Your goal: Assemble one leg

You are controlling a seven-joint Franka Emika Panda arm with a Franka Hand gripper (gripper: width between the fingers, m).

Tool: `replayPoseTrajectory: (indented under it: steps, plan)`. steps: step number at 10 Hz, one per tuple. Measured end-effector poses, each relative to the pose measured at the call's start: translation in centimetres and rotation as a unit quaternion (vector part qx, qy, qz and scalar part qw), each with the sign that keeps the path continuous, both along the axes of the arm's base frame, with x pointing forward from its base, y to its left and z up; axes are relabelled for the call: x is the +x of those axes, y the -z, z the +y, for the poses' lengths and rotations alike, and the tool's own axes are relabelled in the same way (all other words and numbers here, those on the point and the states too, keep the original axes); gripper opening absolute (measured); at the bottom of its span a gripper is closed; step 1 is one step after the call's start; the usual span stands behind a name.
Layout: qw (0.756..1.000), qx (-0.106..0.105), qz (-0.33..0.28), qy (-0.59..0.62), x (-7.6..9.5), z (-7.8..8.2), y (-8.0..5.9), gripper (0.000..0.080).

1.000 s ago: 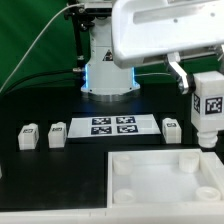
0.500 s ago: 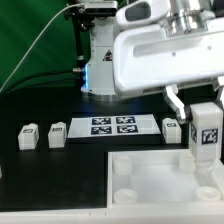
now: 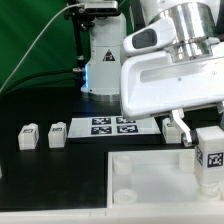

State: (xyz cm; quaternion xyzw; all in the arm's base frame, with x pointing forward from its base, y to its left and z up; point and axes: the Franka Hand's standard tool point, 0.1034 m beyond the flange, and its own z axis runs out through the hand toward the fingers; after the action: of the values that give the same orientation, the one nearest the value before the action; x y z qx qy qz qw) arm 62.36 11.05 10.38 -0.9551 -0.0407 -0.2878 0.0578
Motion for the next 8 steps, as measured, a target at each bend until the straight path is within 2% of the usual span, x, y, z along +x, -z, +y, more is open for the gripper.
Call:
replayPoseTrajectory:
  steps: [6,8]
  plan:
    - [1.0,-0.001,0.01,0.0,-0.8,0.0,1.8,0.0294]
    - [1.0,-0.001,0.01,0.0,-0.8,0.0,1.8,0.0294]
